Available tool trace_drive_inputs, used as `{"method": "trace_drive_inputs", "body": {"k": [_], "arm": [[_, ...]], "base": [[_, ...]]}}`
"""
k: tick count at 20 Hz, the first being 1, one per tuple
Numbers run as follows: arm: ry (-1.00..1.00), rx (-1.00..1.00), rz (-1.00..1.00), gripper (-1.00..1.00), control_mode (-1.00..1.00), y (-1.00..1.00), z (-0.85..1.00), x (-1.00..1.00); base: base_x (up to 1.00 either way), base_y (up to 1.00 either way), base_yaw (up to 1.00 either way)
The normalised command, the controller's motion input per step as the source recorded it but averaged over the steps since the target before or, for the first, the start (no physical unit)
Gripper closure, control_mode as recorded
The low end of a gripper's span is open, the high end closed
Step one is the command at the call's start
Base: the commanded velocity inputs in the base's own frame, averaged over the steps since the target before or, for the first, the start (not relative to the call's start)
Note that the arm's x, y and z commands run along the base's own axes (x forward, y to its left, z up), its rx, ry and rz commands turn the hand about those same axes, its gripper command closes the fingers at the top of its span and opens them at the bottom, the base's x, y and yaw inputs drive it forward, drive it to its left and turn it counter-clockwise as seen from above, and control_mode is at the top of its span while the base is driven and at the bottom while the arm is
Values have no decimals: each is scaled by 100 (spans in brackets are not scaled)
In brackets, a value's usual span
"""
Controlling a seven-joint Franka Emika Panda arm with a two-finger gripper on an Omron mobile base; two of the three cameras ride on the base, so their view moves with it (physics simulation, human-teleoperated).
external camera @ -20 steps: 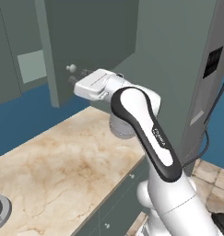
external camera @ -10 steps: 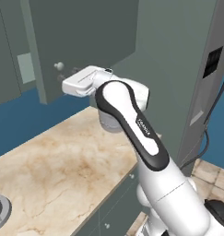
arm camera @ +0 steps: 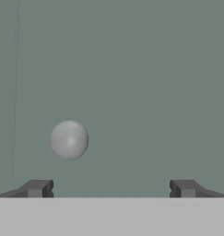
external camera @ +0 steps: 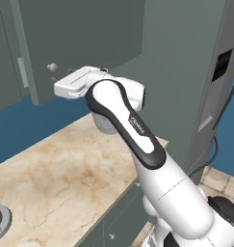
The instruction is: Close all open cabinet doors.
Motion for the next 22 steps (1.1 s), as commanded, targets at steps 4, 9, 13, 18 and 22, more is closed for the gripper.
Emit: {"method": "trace_drive_inputs", "body": {"k": [4,9,13,18,22], "arm": [[0,-4,-2,-100,-100,38,0,9],[0,-2,-3,-100,-100,30,0,1],[0,0,-2,-100,-100,28,0,0],[1,0,-3,-100,-100,24,0,6],[0,0,-2,-100,-100,15,0,14]], "base": [[0,0,0],[0,0,0],[0,0,0],[0,0,0],[0,0,0]]}}
